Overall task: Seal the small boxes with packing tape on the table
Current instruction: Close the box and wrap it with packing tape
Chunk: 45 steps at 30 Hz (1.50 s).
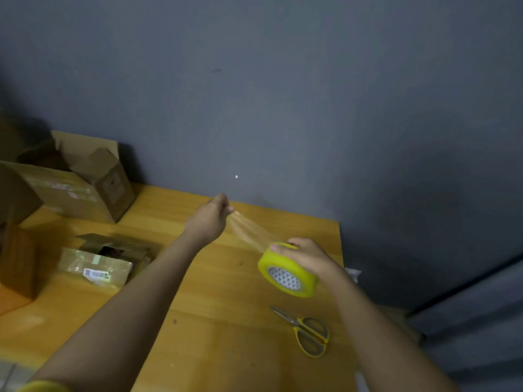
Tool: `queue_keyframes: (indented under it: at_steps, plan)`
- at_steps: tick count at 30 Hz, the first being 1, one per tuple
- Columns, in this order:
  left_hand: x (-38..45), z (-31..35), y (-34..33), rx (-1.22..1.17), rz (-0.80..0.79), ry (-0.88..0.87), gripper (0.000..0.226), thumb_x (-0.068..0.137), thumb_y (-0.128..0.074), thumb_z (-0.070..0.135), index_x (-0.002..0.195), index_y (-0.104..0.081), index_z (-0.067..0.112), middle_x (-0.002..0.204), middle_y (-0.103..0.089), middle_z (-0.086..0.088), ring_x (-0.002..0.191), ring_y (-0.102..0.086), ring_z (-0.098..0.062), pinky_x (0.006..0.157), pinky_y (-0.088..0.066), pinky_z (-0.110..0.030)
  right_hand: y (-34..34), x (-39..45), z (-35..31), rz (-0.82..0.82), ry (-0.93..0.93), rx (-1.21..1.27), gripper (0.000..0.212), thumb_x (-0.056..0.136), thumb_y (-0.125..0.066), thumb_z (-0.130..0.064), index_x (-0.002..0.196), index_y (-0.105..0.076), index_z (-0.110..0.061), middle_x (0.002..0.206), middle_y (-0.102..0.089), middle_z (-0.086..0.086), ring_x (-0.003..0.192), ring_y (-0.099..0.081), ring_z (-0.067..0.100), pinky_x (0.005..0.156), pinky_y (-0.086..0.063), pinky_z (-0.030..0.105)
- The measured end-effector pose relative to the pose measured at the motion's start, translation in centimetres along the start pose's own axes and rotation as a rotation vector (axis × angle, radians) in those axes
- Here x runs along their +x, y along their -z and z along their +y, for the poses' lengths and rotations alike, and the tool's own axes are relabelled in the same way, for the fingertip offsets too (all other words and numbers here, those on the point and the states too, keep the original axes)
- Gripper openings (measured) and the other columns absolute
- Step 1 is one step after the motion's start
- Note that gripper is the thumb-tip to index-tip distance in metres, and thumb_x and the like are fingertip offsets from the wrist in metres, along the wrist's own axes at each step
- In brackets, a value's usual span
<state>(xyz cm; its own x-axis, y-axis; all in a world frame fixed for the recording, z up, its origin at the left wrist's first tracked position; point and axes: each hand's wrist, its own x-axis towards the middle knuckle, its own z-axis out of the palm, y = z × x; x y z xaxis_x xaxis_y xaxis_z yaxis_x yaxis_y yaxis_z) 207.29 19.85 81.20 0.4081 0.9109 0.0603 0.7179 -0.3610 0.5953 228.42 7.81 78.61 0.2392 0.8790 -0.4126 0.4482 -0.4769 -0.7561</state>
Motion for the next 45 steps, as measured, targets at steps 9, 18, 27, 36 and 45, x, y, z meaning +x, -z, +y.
queue_keyframes:
  at_steps: [9,18,27,36,45]
  plan:
    - [-3.5,-12.3,6.9,0.074,0.116,0.131,0.021,0.103,-0.035,0.034,0.098,-0.044,0.015,0.079,-0.052,-0.007,0.081,-0.054,-0.035,0.059,-0.037,-0.038,-10.0,1.1,-7.0,0.079,-0.022,-0.150,0.059,0.060,-0.060,-0.083,0.064,-0.051,-0.024,0.079,-0.056,-0.001,0.079,-0.058,0.016,0.069,-0.040,0.030]
    - [-6.4,-27.3,16.5,0.051,0.112,0.260,0.020,0.102,-0.037,0.035,0.097,-0.043,0.017,0.085,-0.055,-0.007,0.077,-0.052,-0.033,0.060,-0.036,-0.036,-22.9,2.6,-16.5,0.083,-0.082,-0.380,0.069,0.066,-0.060,-0.082,0.055,-0.041,-0.017,0.058,-0.042,0.004,0.058,-0.048,0.023,0.053,-0.026,0.034]
    - [-4.7,-35.4,20.2,-0.001,0.155,0.360,0.020,0.102,-0.035,0.035,0.099,-0.042,0.016,0.088,-0.057,-0.008,0.072,-0.054,-0.025,0.058,-0.040,-0.036,-27.8,6.5,-22.7,-0.002,0.061,-0.306,0.089,0.079,-0.058,-0.070,0.126,-0.056,0.005,0.132,-0.057,0.018,0.118,-0.056,0.031,0.097,-0.047,0.041]
    - [-1.8,-40.2,21.0,-0.037,0.194,0.467,0.022,0.103,-0.032,0.037,0.100,-0.039,0.016,0.100,-0.054,-0.021,0.065,-0.046,-0.025,0.053,-0.030,-0.032,-31.3,9.7,-26.1,0.036,0.128,-0.402,0.085,0.081,-0.052,-0.073,0.128,-0.058,-0.004,0.133,-0.059,0.009,0.119,-0.056,0.025,0.090,-0.046,0.032]
    - [0.5,-44.9,21.8,-0.074,0.014,0.417,0.022,0.103,-0.032,0.036,0.102,-0.039,0.015,0.114,-0.046,-0.017,0.078,-0.045,-0.026,0.064,-0.037,-0.038,-35.2,11.5,-28.4,0.032,-0.023,-0.591,0.078,0.087,-0.045,-0.071,0.131,-0.058,-0.008,0.120,-0.067,0.008,0.105,-0.063,0.025,0.089,-0.052,0.039]
